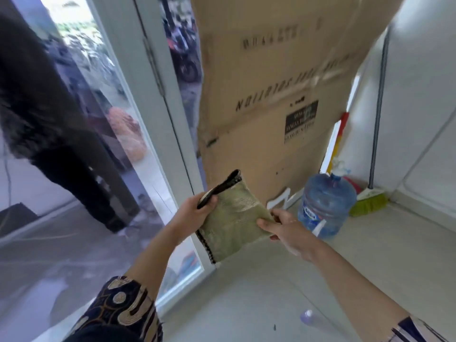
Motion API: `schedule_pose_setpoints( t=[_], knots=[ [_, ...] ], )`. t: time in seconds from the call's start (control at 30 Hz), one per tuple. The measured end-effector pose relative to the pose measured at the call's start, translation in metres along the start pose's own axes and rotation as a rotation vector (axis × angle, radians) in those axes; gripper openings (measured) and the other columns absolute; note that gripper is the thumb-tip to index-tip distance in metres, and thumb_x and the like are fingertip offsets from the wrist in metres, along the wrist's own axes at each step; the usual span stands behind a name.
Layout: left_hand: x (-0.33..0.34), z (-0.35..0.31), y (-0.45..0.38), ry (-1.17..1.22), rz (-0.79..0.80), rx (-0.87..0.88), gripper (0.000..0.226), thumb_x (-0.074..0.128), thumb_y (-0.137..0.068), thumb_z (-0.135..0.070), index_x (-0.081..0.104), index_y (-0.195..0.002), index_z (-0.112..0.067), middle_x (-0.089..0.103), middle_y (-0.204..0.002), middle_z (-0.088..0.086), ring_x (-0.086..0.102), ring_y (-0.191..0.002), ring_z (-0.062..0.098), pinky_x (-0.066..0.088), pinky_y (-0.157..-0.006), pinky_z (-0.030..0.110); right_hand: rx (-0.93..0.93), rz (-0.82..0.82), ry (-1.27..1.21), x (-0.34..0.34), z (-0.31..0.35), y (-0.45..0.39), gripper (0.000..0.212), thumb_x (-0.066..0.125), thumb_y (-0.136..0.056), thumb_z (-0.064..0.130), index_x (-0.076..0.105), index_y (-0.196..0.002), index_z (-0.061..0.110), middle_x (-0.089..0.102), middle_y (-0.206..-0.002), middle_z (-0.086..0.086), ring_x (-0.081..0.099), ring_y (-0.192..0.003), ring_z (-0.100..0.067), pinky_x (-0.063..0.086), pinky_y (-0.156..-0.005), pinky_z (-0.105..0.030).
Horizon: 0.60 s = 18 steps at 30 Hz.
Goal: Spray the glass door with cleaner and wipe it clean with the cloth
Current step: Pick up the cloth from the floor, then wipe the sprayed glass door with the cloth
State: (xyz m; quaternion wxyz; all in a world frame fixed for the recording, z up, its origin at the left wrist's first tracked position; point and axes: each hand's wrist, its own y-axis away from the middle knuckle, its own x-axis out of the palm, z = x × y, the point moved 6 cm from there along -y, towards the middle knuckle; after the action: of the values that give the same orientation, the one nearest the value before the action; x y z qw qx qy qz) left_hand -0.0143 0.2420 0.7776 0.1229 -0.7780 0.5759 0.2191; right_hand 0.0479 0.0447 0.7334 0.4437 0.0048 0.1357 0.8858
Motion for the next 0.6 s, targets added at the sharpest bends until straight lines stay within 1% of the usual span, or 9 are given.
schedule_pose_setpoints(
  t=[0.07,0.1,0.2,0.3,0.37,0.43,0.47,0.53,0.6],
  knots=[
    [-0.034,-0.018,0.005,-0.023,-0.062,-0.007,0.031,0.049,-0.091,-0.036,0.060,-0.092,-0.007,0.058,-0.079,0.008,0.054,-0.071,0.018,0.043,-0.068,0.030,-0.083,0.023,-0.053,0.004,0.045,0.003,0.001,0.062,-0.086,0.017,0.061,-0.085,0.017,0.065,-0.085,0.000,0.061,-0.080,-0.014,0.047,-0.072,-0.023],
    [-0.053,-0.029,0.009,-0.037,-0.096,-0.012,0.032,0.051,-0.090,-0.037,0.060,-0.093,-0.007,0.059,-0.081,0.011,0.054,-0.073,0.020,0.042,-0.069,0.033,-0.136,0.056,-0.090,0.010,0.073,0.004,0.002,0.062,-0.086,0.016,0.063,-0.085,0.017,0.067,-0.086,-0.003,0.063,-0.083,-0.017,0.049,-0.075,-0.026],
    [-0.091,-0.049,0.018,-0.049,-0.214,-0.031,0.014,0.057,-0.088,-0.035,0.058,-0.096,-0.023,0.064,-0.092,0.007,0.061,-0.085,0.024,0.049,-0.079,0.037,-0.265,0.159,-0.133,0.032,0.140,0.007,0.015,0.059,-0.087,0.012,0.067,-0.080,0.022,0.070,-0.082,0.000,0.065,-0.079,-0.013,0.051,-0.068,-0.022],
    [-0.125,-0.077,0.034,-0.008,-0.409,0.027,0.033,0.058,-0.087,-0.034,0.049,-0.119,-0.029,0.058,-0.106,-0.002,0.058,-0.094,0.016,0.045,-0.079,0.027,-0.381,0.230,-0.116,0.059,0.200,0.011,0.019,0.057,-0.088,0.008,0.065,-0.078,0.022,0.064,-0.077,0.001,0.059,-0.074,-0.011,0.046,-0.066,-0.023],
    [-0.145,-0.101,0.049,0.092,-0.465,0.086,0.031,0.052,-0.090,-0.033,0.054,-0.118,-0.021,0.058,-0.113,-0.002,0.055,-0.098,0.009,0.039,-0.083,0.019,-0.447,0.256,-0.096,0.075,0.235,0.013,0.014,0.056,-0.089,0.007,0.062,-0.082,0.018,0.061,-0.077,-0.001,0.056,-0.072,-0.011,0.044,-0.066,-0.022],
    [-0.153,-0.124,0.064,0.243,-0.376,0.166,0.024,0.055,-0.090,-0.026,0.059,-0.110,-0.012,0.062,-0.107,0.000,0.059,-0.090,0.000,0.042,-0.078,0.009,-0.522,0.287,-0.094,0.089,0.266,0.017,0.011,0.056,-0.088,0.006,0.061,-0.086,0.015,0.061,-0.076,-0.001,0.056,-0.071,-0.011,0.044,-0.064,-0.022],
    [-0.152,-0.131,0.072,0.257,-0.327,0.190,0.022,0.062,-0.086,-0.023,0.062,-0.104,-0.011,0.064,-0.100,0.000,0.062,-0.083,-0.001,0.046,-0.072,0.009,-0.547,0.301,-0.104,0.094,0.277,0.019,0.009,0.056,-0.088,0.006,0.060,-0.086,0.014,0.061,-0.075,0.000,0.057,-0.070,-0.011,0.045,-0.063,-0.022],
    [-0.163,-0.144,0.083,0.200,-0.311,0.208,0.026,0.075,-0.072,-0.022,0.065,-0.096,-0.017,0.069,-0.091,0.000,0.064,-0.076,0.005,0.051,-0.067,0.018,-0.600,0.338,-0.118,0.109,0.303,0.018,0.010,0.058,-0.087,0.006,0.061,-0.085,0.015,0.063,-0.075,0.000,0.058,-0.069,-0.010,0.047,-0.063,-0.022],
    [-0.174,-0.150,0.090,0.197,-0.363,0.206,0.025,0.078,-0.070,-0.013,0.065,-0.091,-0.016,0.070,-0.080,-0.001,0.063,-0.068,0.007,0.050,-0.060,0.021,-0.648,0.347,-0.082,0.123,0.323,0.019,0.011,0.062,-0.084,0.005,0.063,-0.084,0.017,0.065,-0.077,-0.001,0.061,-0.071,-0.010,0.049,-0.066,-0.024]
  ],
)
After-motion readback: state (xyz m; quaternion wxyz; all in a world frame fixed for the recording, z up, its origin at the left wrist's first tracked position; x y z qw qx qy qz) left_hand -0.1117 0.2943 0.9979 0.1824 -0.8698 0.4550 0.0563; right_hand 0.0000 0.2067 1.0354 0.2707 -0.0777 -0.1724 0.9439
